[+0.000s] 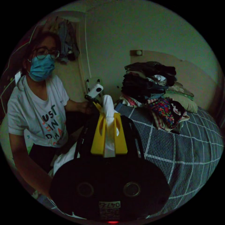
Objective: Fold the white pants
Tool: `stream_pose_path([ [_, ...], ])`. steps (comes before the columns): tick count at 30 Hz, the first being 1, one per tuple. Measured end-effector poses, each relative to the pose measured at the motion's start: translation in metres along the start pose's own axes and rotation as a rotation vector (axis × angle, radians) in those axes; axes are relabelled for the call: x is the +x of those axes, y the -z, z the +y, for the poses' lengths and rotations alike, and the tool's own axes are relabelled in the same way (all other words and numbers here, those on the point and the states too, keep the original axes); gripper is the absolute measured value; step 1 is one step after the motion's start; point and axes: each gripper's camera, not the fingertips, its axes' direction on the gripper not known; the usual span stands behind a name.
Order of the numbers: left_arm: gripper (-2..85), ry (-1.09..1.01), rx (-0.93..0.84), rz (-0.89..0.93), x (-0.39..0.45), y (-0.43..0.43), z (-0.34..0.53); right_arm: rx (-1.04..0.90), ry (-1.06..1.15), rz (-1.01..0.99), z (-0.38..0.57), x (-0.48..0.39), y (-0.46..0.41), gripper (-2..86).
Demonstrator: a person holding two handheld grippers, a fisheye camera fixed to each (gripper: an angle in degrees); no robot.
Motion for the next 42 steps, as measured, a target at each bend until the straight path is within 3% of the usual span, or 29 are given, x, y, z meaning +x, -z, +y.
stream_pose_path([
  [6,5.8,-0.259,0.009,0.055,0.123,-0.031,-0.007,0.076,-0.042,0.018,0.028,-0.051,0.100,1.1],
  [12,5.8,-0.340,0.001,-0.010,0.245,-0.125,-0.006,0.144,-0.167,0.077,0.105,-0.124,0.226,1.7],
  [18,6.4,-0.442,-0.087,-0.149,0.350,-0.252,0.010,0.196,-0.417,0.115,0.225,-0.184,0.323,5.6],
  [21,9.6,-0.491,-0.193,-0.250,0.384,-0.319,0.022,0.268,-0.620,0.151,0.291,-0.210,0.354,12.8],
  [23,13.7,-0.518,-0.281,-0.270,0.403,-0.352,0.028,0.406,-0.718,0.267,0.332,-0.249,0.384,15.8],
  [26,17.9,-0.576,-0.328,-0.142,0.442,-0.374,0.033,0.495,-0.769,0.466,0.353,-0.310,0.419,15.2],
  [31,19.8,-0.661,-0.460,0.123,0.503,-0.390,0.027,0.413,-0.910,0.731,0.327,-0.378,0.436,15.8],
  [35,17.7,-0.604,-0.508,0.298,0.497,-0.384,-0.016,0.234,-1.011,0.791,0.287,-0.405,0.409,16.4],
  [37,16.7,-0.599,-0.469,0.265,0.487,-0.383,-0.047,0.188,-1.060,0.877,0.280,-0.413,0.401,15.5],
  [39,16.6,-0.647,-0.423,0.119,0.482,-0.394,-0.093,0.183,-1.111,1.002,0.283,-0.417,0.401,15.8],
  [42,17.4,-0.660,-0.480,0.057,0.484,-0.426,-0.145,0.050,-1.205,0.930,0.295,-0.399,0.398,17.6],
])
